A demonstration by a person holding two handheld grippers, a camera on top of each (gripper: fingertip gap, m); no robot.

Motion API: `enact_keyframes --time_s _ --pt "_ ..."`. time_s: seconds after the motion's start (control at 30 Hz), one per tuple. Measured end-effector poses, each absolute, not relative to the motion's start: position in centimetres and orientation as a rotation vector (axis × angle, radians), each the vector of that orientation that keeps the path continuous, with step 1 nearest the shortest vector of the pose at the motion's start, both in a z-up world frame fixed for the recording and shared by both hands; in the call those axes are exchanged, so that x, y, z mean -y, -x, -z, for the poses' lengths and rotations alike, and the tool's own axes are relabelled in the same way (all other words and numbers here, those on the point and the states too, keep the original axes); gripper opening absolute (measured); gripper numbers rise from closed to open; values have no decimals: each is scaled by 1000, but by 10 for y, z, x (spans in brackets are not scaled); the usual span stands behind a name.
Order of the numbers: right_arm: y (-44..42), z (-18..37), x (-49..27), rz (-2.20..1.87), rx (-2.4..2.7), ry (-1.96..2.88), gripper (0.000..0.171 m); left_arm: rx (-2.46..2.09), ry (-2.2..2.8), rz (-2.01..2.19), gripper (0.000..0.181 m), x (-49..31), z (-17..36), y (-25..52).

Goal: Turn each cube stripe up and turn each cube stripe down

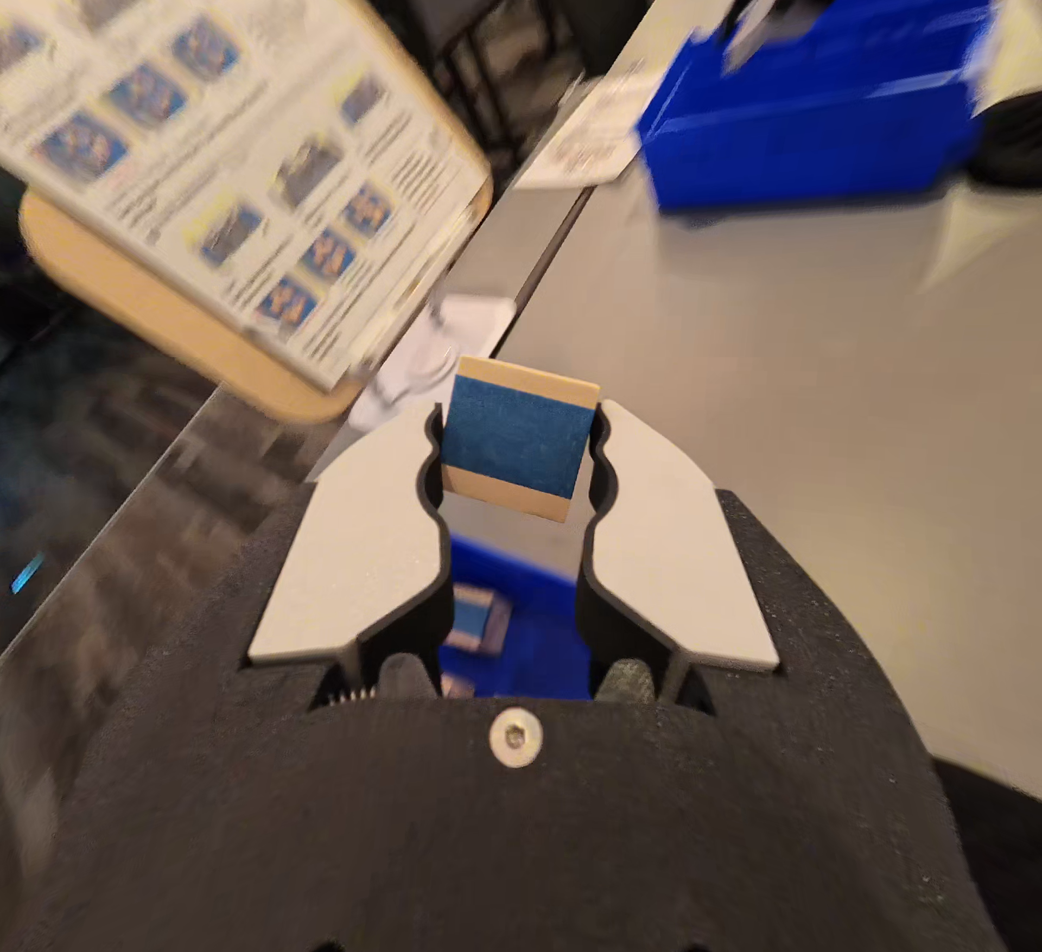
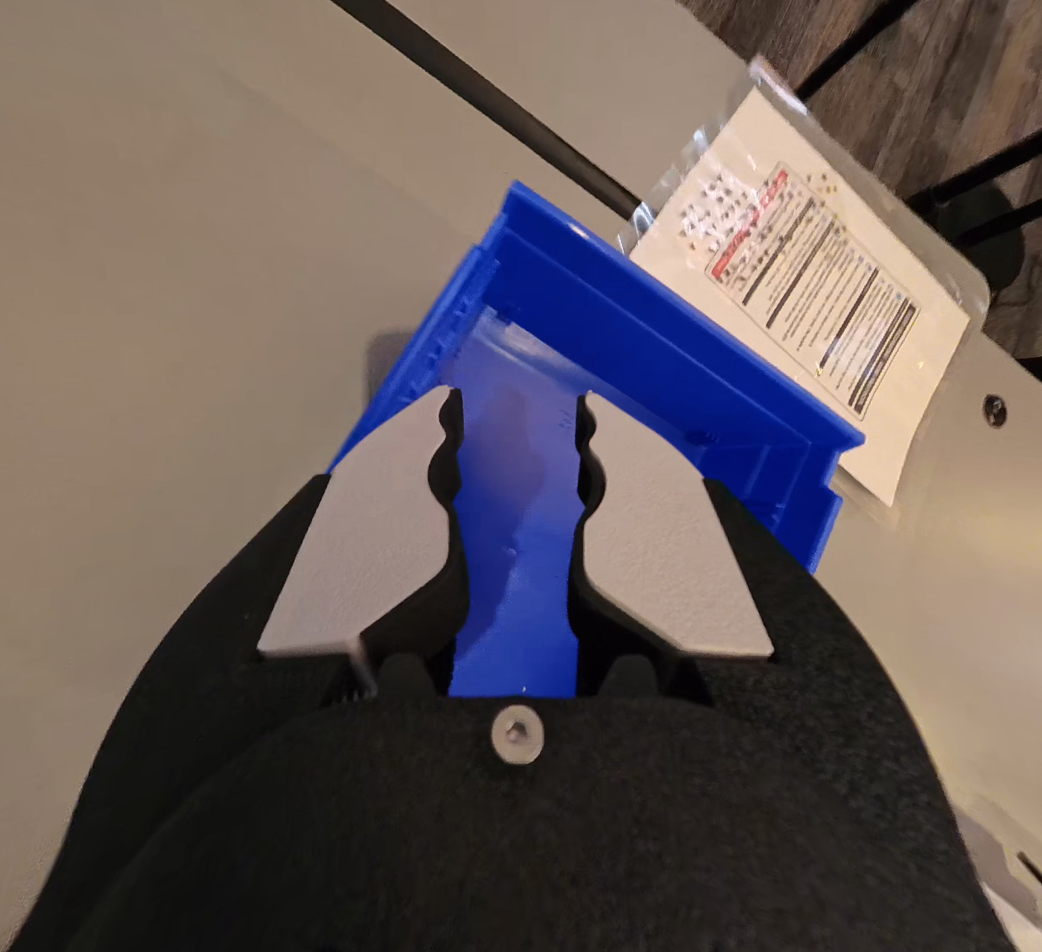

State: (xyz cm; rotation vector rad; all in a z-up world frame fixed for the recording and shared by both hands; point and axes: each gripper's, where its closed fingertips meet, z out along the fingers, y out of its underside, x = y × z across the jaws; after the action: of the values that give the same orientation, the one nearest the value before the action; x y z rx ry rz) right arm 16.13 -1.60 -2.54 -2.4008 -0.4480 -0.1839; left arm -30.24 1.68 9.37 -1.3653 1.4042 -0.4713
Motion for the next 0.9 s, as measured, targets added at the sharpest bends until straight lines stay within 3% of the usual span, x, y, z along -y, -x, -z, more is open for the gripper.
enact_keyframes --time_s 0.03,0.37,0.5,0.63,0.9 --pt "-153 19 15 178 475 2370 38 -1424 1310 548 49 -3 -101 288" --pt "37 -79 37 -123 985 1603 54 -1179 1322 1538 49 49 -124 179" --pt "103 -84 56 -151 1075 1386 66 -1104 1392 1760 49 53 -114 160" --pt "129 -81 60 71 1103 1260 72 -1039 1468 1879 49 58 -105 146" --pt "138 -91 68 201 1075 1127 68 -1055 1502 2052 49 79 -99 132"
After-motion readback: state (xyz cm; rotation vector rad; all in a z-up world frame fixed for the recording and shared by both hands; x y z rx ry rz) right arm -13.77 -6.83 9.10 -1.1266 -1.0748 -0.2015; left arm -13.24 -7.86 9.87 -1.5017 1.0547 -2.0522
